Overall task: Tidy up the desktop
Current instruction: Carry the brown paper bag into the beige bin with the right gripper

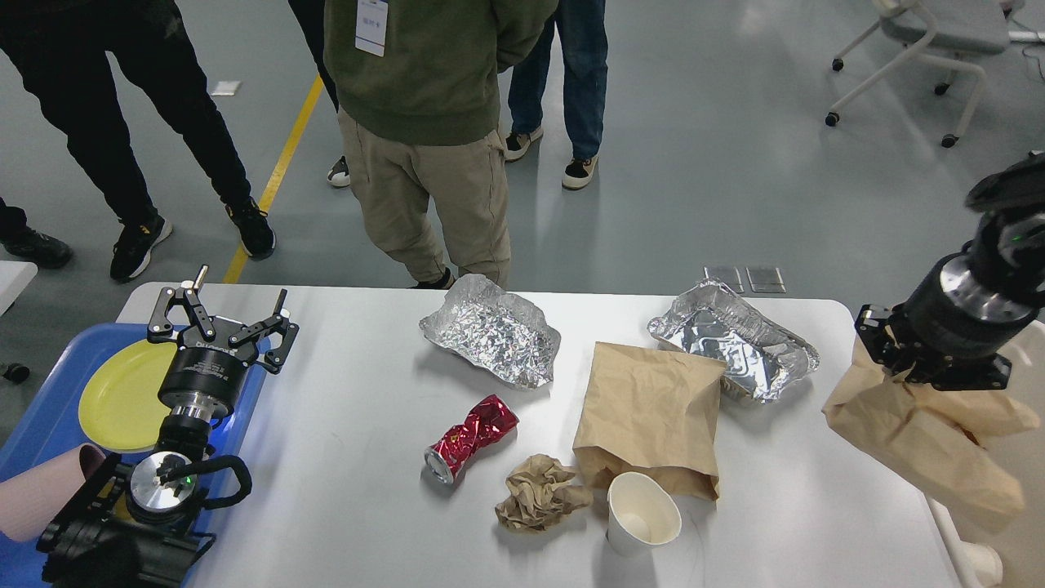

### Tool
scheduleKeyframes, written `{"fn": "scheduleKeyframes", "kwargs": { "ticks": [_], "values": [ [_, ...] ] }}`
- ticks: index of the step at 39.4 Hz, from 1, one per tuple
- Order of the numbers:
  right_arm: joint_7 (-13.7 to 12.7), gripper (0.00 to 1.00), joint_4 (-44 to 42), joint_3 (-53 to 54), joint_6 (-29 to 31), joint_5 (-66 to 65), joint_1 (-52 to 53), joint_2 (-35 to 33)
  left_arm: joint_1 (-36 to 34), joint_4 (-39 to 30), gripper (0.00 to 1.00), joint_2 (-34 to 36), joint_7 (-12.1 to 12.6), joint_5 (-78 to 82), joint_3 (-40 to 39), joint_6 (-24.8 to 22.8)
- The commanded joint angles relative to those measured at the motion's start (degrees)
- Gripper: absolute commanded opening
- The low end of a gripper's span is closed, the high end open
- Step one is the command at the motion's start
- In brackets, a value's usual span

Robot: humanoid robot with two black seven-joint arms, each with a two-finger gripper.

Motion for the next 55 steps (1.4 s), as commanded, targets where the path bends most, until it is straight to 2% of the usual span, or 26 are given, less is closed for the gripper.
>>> {"fn": "scheduleKeyframes", "kwargs": {
  "ticks": [1,9,12,14,15,18,20,24,26,33,36,40,43,47,49,55],
  "values": [
    [0.01,0.0,5.68,-1.02,5.85,-3.01,10.2,-1.27,0.0,0.0,0.96,0.04,0.0,0.0,0.0,0.0],
    [0.88,0.0,7.63,-4.36,5.95,-3.01,13.56,-1.27,0.0,0.0,0.96,0.04,0.0,0.0,0.0,0.0],
    [3.16,0.0,7.54,-5.59,5.77,-3.01,13.56,-1.18,0.0,0.0,0.96,0.04,0.0,0.0,0.0,0.0],
    [6.14,0.0,7.54,-7.25,5.68,-3.19,13.56,-1.01,0.0,0.0,0.96,0.04,0.0,0.0,0.0,0.0],
    [6.42,0.0,7.54,-7.7,5.59,-3.28,13.56,-1.01,0.0,0.0,0.96,-0.05,0.0,0.0,0.0,0.0],
    [6.6,0.0,7.11,-8.58,4.54,-3.8,13.04,-1.27,0.0,0.0,0.96,-0.05,0.0,0.0,0.0,0.0],
    [6.51,0.0,6.05,-9.72,1.82,-5.29,11.81,-1.88,0.0,0.0,0.96,-0.05,0.0,0.0,0.0,0.0],
    [6.43,0.0,3.25,-10.25,-1.43,-6.35,7.07,-5.83,0.0,0.0,0.96,0.04,0.0,0.0,0.0,0.0],
    [6.42,0.0,-3.23,-9.29,-1.53,-7.23,1.29,-9.95,0.0,0.0,0.96,0.04,0.0,0.0,0.0,0.0],
    [6.51,0.0,-17.48,-2.71,-4.51,-7.41,-15.59,-14.27,0.0,0.0,0.96,-0.05,-0.09,0.0,0.0,0.0],
    [6.42,0.0,-29.59,5.71,-8.28,-7.41,-31.82,-15.07,0.0,0.0,0.96,0.04,-0.09,0.0,0.0,0.0],
    [6.42,0.0,-40.94,11.89,-9.61,-7.5,-44.15,-14.98,0.0,0.0,0.96,0.04,-0.09,0.0,-0.09,0.0],
    [6.42,0.0,-53.42,16.89,-10.05,-7.41,-55.76,-13.32,0.0,0.0,0.96,0.04,-0.09,0.0,0.0,0.0],
    [6.42,0.0,-63.89,21.64,-12.24,-7.41,-65.34,-9.19,0.0,0.0,0.96,0.04,-0.09,0.0,0.0,0.0],
    [6.42,0.0,-69.68,23.66,-15.39,-7.41,-72.0,-6.91,0.0,0.0,0.96,0.04,0.0,0.0,0.0,0.0],
    [6.42,0.0,-77.79,24.29,-23.31,-7.23,-80.73,-1.28,0.0,0.0,0.96,0.04,0.0,0.0,0.0,0.0]
  ]
}}
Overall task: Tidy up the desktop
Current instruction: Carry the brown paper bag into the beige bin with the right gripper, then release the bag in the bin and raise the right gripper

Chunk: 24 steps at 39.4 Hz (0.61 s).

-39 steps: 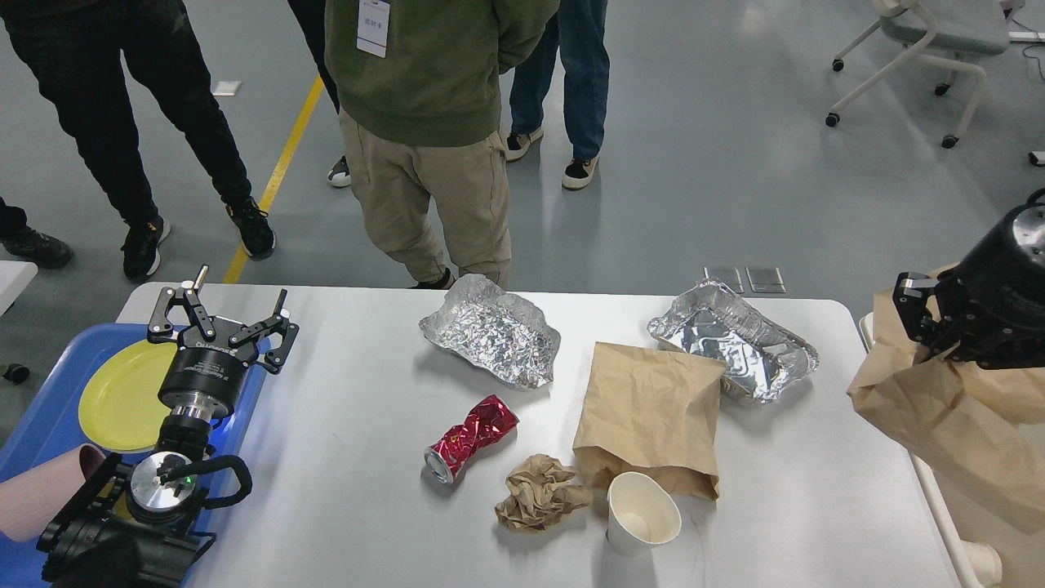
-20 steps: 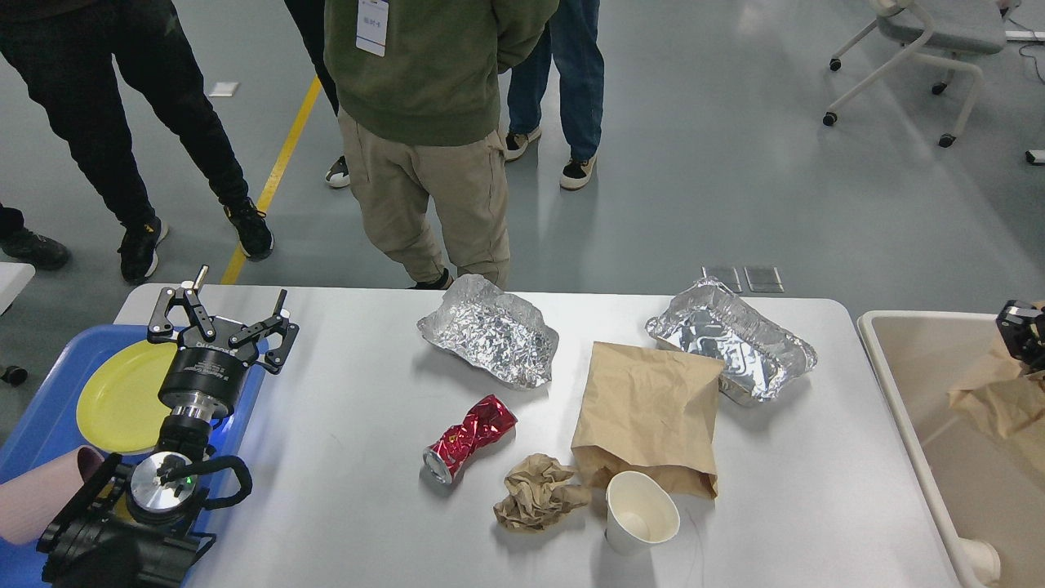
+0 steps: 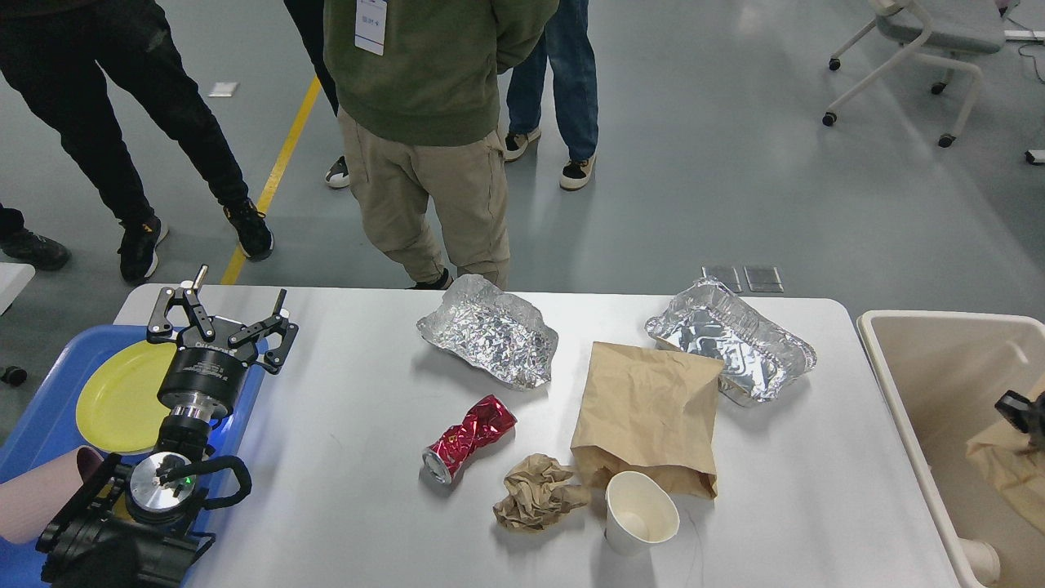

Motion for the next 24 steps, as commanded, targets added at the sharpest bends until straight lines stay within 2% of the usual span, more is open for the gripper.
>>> {"fn": "scheduleKeyframes", "kwargs": {
  "ticks": [1,7,22,24],
  "values": [
    [0.01,0.0,-7.11,0.84,-7.24,0.18,-8.59,5.21,0.0,0.0,0.96,0.01,0.09,0.0,0.02,0.0],
    [0.01,0.0,-7.2,1.37,-14.1,0.53,-11.86,8.46,0.0,0.0,0.96,0.01,0.09,0.0,0.02,0.0],
    [-0.34,0.0,-7.29,0.84,-14.72,0.61,-12.91,10.84,0.0,0.0,0.96,-0.08,0.09,0.0,0.02,0.0],
    [-0.25,0.28,-7.37,1.01,-15.07,0.61,-12.91,10.75,0.0,0.0,0.96,-0.08,0.09,0.0,0.02,0.0]
  ]
}}
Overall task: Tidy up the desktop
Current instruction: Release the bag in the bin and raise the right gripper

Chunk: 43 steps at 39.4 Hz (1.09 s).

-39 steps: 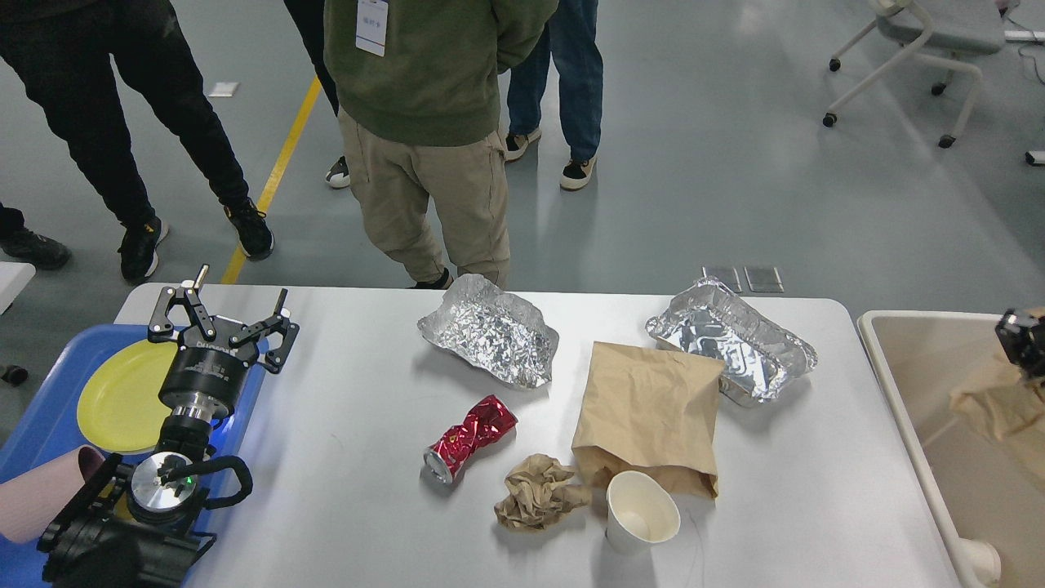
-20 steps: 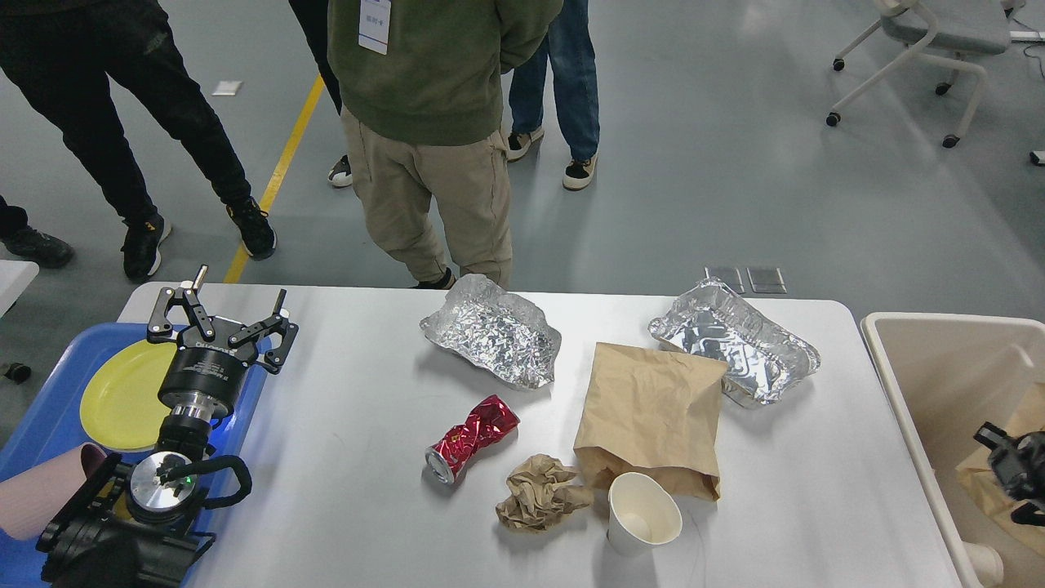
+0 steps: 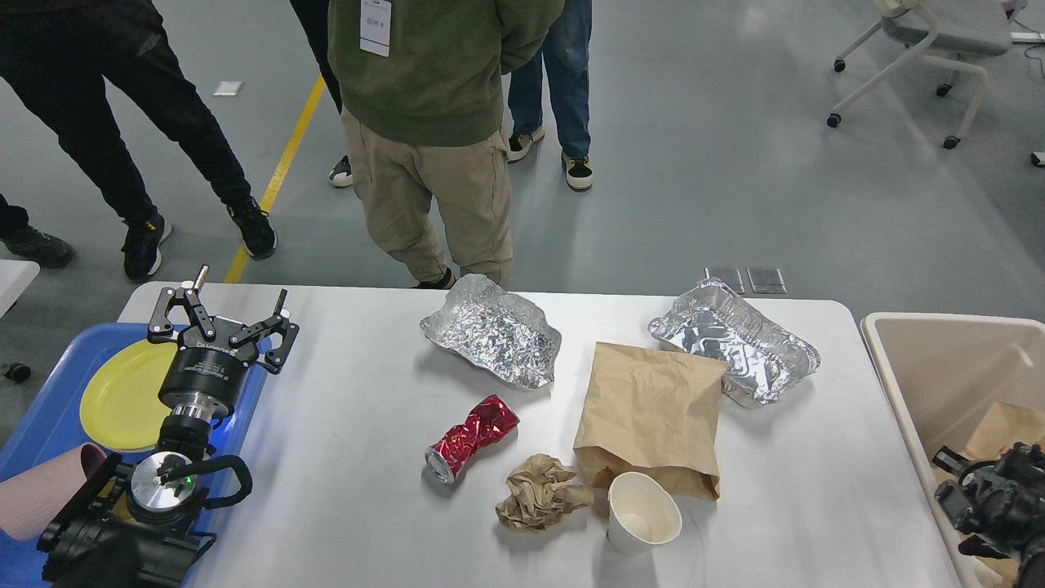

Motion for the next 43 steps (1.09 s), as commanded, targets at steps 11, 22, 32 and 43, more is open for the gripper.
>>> {"fn": "scheduleKeyframes", "kwargs": {
  "ticks": [11,22,32,43],
  "values": [
    [0.32,0.99,-0.41,0.11,-5.35,0.17,0.23,-0.5,0.0,0.0,0.96,-0.02,-0.01,0.0,0.0,0.0],
    [0.84,1.0,-0.32,0.02,-4.65,0.17,0.41,-0.85,0.0,0.0,0.96,0.07,-0.01,0.0,0.0,0.0],
    [0.76,1.0,0.56,0.2,-0.89,-0.27,4.0,-3.13,0.0,0.0,0.96,-0.02,-0.01,0.0,0.0,0.0],
    [0.05,1.0,11.45,-1.11,14.49,-3.16,18.06,-9.12,0.0,0.0,0.96,-0.02,-0.01,0.0,0.0,0.0]
  ]
}}
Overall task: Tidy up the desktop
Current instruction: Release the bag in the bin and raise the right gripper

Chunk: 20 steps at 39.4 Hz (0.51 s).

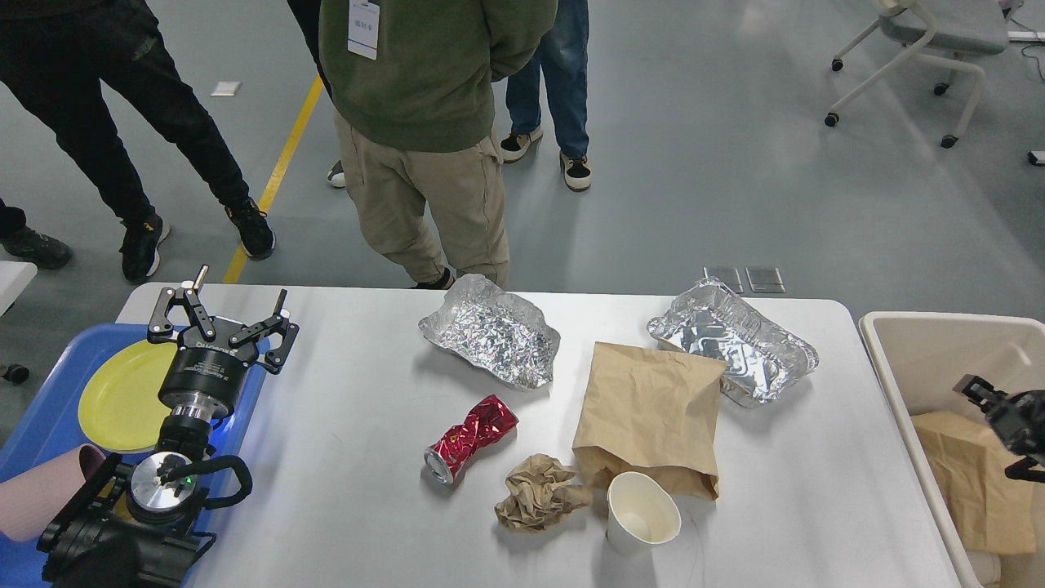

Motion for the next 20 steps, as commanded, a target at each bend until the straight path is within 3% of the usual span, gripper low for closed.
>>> {"fn": "scheduleKeyframes", "kwargs": {
  "ticks": [1,12,20],
  "values": [
    [-0.45,1.0,4.68,-2.26,6.06,-3.39,5.31,-1.04,0.0,0.0,0.96,0.05,0.0,0.0,0.0,0.0],
    [-0.28,1.0,10.56,-3.15,7.21,-4.28,13.57,-1.21,0.0,0.0,0.96,0.05,0.0,0.0,0.0,0.0],
    [-0.71,1.0,29.63,-8.77,7.21,-8.93,30.44,-3.5,0.0,0.0,0.96,0.05,0.0,0.0,0.0,0.0]
  ]
}}
